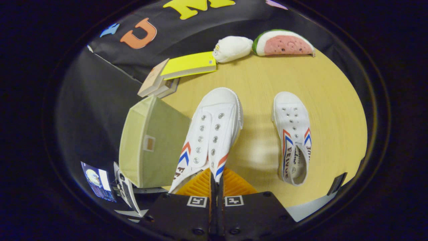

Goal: Open the storage box then place both shoes into the box .Put the left shoe in first, then the right shoe, with the right side of both shoes facing outward in a uniform manner.

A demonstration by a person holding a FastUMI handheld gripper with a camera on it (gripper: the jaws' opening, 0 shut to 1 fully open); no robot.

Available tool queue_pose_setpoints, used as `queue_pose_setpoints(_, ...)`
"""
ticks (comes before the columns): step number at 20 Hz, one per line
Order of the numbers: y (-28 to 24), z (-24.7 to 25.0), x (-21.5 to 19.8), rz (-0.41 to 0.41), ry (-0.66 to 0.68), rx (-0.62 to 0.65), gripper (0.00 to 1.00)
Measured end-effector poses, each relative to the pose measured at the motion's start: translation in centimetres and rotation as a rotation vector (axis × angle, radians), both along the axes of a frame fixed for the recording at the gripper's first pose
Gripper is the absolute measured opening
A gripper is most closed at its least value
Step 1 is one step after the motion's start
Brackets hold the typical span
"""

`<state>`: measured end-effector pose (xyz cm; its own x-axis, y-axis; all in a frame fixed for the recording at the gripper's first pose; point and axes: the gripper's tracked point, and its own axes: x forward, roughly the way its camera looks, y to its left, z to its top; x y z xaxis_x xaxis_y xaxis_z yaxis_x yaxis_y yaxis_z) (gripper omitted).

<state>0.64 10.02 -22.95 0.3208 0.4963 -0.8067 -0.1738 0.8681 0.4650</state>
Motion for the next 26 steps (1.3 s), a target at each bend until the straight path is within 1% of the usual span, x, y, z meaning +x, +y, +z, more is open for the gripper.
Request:
queue_pose_setpoints(3,3.5,6.2,-1.4,0.000,-0.071,0.008,0.05)
queue_pose_setpoints(5,7.0,9.3,-2.1,0.004,-0.104,0.014,0.05)
queue_pose_setpoints(7,11.1,11.2,-2.3,0.006,-0.114,0.029,0.05)
queue_pose_setpoints(9,15.1,11.3,-2.4,0.014,-0.089,0.041,0.05)
queue_pose_setpoints(12,20.6,9.3,-2.7,0.042,-0.019,0.042,0.05)
queue_pose_setpoints(14,22.7,6.7,-2.6,0.055,0.013,0.005,0.05)
queue_pose_setpoints(19,26.3,1.5,-2.4,0.069,0.090,-0.089,0.06)
queue_pose_setpoints(23,27.5,-2.6,-1.9,0.089,0.151,-0.159,0.05)
queue_pose_setpoints(26,28.3,-5.3,-1.5,0.086,0.203,-0.171,0.05)
